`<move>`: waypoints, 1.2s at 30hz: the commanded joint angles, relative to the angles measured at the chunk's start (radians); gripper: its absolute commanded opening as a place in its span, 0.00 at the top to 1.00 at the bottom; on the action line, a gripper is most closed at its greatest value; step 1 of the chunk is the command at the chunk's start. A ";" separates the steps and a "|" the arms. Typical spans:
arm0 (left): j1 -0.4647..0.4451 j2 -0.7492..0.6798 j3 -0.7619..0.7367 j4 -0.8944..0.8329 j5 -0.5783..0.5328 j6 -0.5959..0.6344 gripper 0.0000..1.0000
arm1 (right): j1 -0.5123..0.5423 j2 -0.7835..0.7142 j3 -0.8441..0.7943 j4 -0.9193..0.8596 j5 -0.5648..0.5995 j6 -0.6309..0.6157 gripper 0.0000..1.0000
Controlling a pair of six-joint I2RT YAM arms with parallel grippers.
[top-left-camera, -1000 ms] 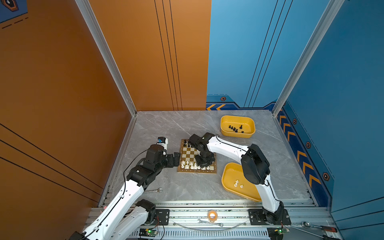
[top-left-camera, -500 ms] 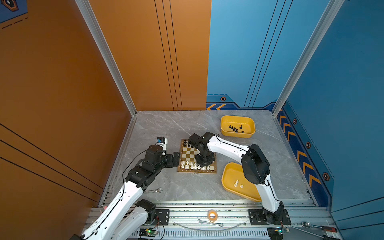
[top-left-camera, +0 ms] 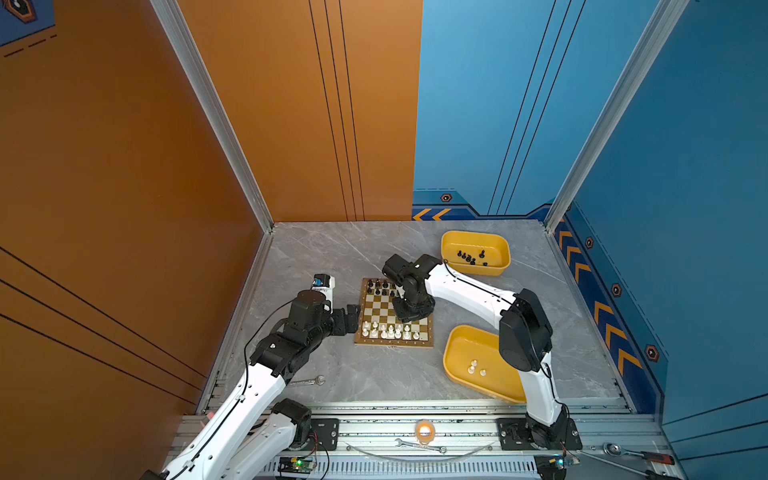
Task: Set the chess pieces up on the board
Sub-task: 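Move the right gripper back over the yellow tub of white pieces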
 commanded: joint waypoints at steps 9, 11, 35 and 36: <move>-0.070 0.187 0.108 0.126 0.035 0.005 0.04 | -0.078 -0.391 -0.299 -0.017 0.124 0.068 0.70; -0.118 0.243 0.131 0.150 0.019 0.005 0.04 | -0.094 -0.487 -0.463 -0.010 0.136 0.099 0.73; -0.382 0.613 0.397 0.170 -0.046 0.010 0.05 | -0.248 -0.673 -0.980 0.244 0.014 0.128 0.81; -0.383 0.615 0.400 0.169 -0.048 0.011 0.05 | -0.250 -0.668 -0.981 0.245 0.011 0.126 0.81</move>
